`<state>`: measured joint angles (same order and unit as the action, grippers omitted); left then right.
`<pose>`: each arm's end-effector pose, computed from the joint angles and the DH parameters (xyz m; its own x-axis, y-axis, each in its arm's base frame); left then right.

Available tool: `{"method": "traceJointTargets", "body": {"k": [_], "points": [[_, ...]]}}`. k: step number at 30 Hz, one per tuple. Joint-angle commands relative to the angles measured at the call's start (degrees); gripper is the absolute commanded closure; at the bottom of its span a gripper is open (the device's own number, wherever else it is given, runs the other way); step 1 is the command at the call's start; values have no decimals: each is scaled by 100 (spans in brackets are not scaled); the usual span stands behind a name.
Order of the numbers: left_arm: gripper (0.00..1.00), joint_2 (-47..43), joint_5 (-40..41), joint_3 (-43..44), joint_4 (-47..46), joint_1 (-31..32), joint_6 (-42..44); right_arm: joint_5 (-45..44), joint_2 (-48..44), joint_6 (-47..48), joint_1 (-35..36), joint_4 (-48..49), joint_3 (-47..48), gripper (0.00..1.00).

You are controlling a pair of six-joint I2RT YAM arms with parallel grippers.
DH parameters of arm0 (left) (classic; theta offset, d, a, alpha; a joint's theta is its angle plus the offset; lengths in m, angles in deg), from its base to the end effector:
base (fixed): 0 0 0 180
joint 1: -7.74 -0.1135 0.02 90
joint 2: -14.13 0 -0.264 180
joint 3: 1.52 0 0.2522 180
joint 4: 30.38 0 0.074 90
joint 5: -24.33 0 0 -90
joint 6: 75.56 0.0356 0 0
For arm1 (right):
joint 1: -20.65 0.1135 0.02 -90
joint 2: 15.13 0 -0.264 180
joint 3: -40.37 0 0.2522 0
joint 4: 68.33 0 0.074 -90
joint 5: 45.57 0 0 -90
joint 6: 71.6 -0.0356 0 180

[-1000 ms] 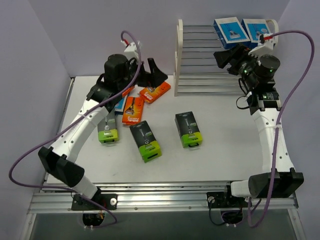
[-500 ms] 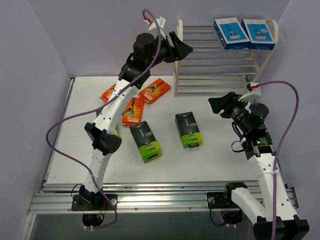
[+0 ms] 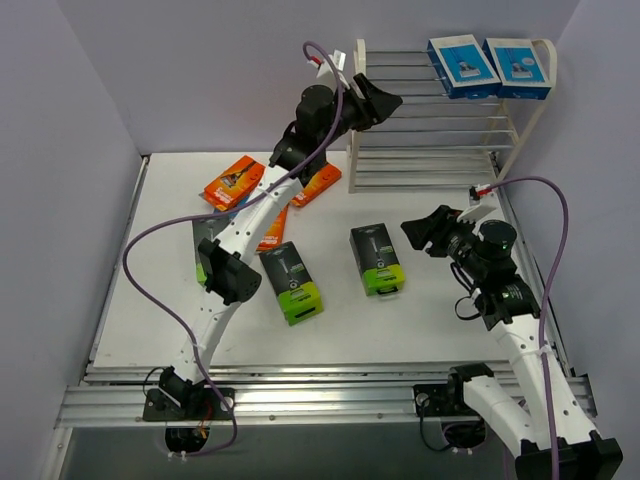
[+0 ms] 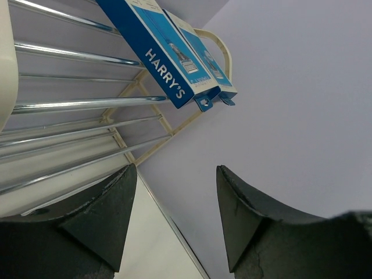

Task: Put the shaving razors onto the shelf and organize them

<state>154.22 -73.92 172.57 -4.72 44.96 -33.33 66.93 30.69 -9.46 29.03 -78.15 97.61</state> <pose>0.4267 -0.3305 0.4398 -0.4493 -0.5789 -0.6804 0.5638 0.4070 -0.7186 0.1861 0.0412 0.3557 -0.2154 0.4047 -0.8887 -0.4665 0.7569 0.4577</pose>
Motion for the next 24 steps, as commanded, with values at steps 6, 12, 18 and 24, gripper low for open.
{"method": "traceJointTargets", "body": {"k": [6, 12, 18, 24], "points": [[34, 88, 26, 227, -636, 32, -84, -193, 313, 88, 93, 265, 371, 50], [34, -217, -133, 139, -163, 32, 432, -536, 550, 70, 137, 274, 836, 49], [23, -1797, 613, -1721, 647, -21, 1593, -1053, 1734, 579, 243, -16, 2443, 45], [16, -3336, 667, -4174, 568, -398, 1920, -1485, 3446, 1150, 269, -568, 4929, 30]]}}
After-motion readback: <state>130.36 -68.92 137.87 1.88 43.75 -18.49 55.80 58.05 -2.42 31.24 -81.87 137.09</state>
